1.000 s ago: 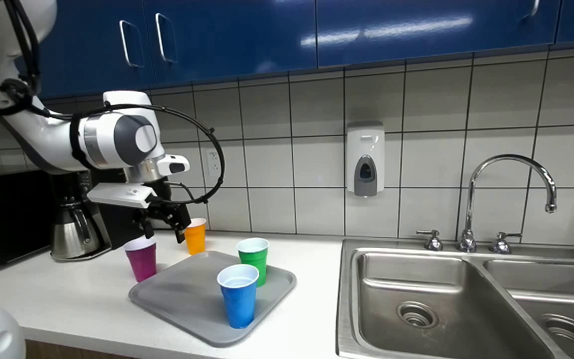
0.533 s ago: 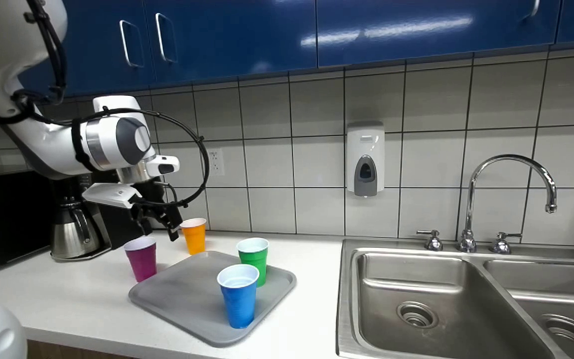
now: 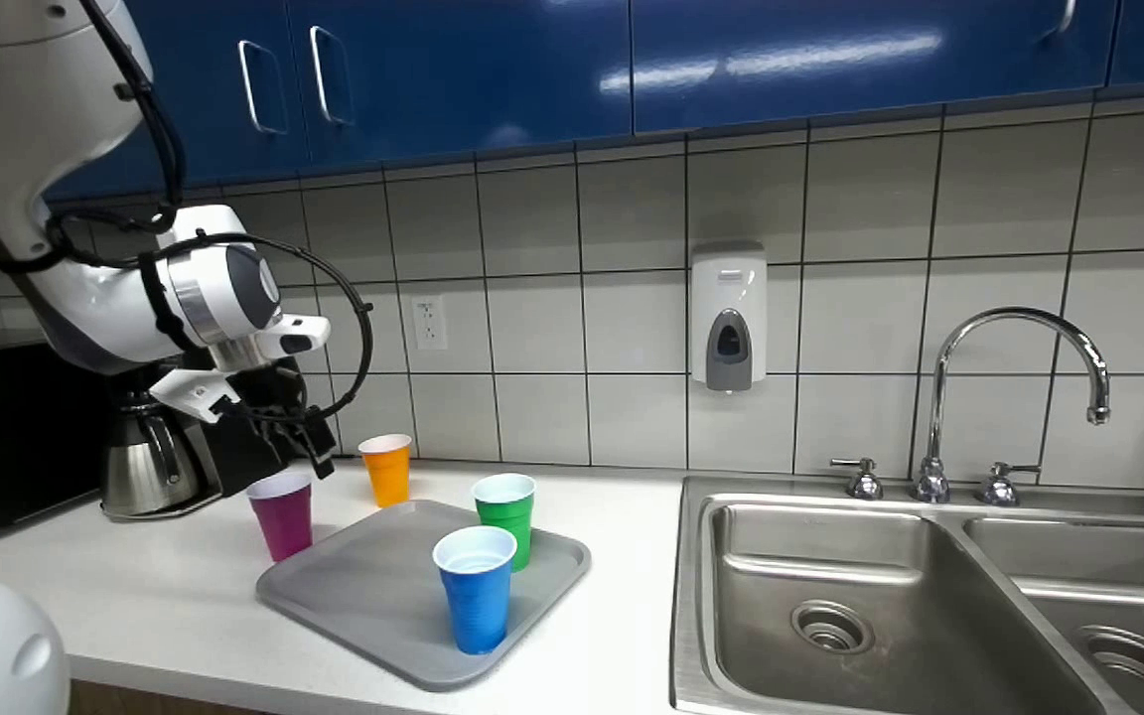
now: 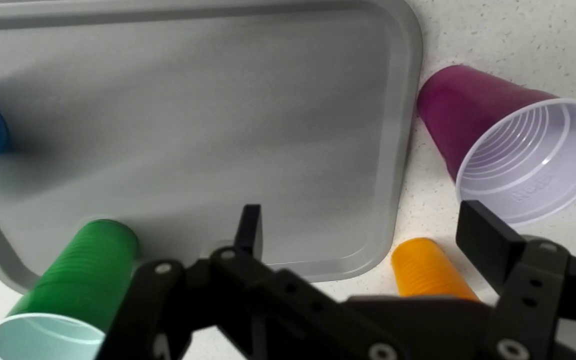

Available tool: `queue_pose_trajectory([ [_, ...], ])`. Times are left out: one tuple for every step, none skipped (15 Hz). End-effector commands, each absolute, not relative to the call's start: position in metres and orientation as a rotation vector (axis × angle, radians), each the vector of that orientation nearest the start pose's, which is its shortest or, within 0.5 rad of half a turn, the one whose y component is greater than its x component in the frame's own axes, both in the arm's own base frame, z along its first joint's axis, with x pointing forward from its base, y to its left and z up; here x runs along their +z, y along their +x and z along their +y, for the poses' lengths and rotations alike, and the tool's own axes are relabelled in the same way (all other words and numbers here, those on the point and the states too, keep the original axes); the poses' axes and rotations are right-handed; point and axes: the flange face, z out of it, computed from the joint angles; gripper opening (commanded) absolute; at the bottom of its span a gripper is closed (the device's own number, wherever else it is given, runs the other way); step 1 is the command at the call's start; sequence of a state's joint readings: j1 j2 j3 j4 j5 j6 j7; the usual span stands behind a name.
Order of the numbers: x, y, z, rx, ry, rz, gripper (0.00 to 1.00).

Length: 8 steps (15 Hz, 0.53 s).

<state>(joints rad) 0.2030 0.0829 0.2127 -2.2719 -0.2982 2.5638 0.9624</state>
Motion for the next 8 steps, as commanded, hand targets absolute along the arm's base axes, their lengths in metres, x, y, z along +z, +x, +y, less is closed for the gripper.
queue_pose_trajectory([
  [0.338,0.519,0.24,-0.419,-3.086,0.571,1.0],
  [0.336,0.522,0.242,-0.411,-3.083,0.579,1.0],
  [0.335,0.526,0.245,-0.399,-3.08,0.582,1.0],
  [0.334,0.529,0.246,-0.392,-3.082,0.579,1.0],
  [0.332,0.533,0.247,-0.378,-3.079,0.573,1.0],
  [0.331,0.537,0.248,-0.354,-3.073,0.556,1.0],
  [0.329,0.539,0.25,-0.327,-3.068,0.532,1.0],
  [0.328,0.541,0.252,-0.303,-3.064,0.5,1.0],
])
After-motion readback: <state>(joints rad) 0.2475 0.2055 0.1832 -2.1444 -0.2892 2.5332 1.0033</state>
